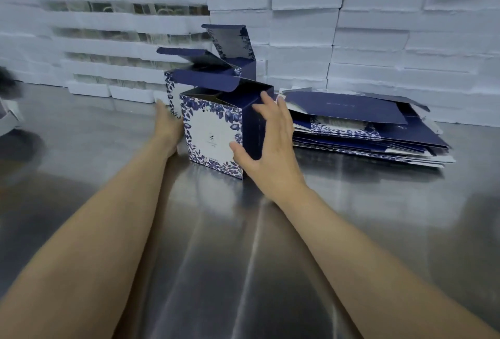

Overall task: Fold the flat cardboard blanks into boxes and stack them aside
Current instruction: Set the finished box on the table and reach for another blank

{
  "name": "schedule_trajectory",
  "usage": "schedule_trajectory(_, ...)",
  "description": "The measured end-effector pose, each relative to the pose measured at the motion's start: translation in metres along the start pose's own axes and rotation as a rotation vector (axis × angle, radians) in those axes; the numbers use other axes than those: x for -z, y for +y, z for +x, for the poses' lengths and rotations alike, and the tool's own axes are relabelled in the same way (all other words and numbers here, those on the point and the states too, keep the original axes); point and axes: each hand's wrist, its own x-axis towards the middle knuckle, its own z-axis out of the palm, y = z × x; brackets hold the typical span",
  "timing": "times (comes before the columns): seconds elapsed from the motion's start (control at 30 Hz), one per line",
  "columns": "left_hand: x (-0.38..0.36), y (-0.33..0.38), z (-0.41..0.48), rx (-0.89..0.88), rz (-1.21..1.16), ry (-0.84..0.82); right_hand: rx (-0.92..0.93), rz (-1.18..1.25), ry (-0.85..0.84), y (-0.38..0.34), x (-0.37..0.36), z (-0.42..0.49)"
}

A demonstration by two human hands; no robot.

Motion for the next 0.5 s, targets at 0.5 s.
schedule_trajectory(0.5,0.026,0.012,-0.052,0.147,-0.492,0.165,0.169,-0.237,-0.382,-0.008,-0.004,-0.007)
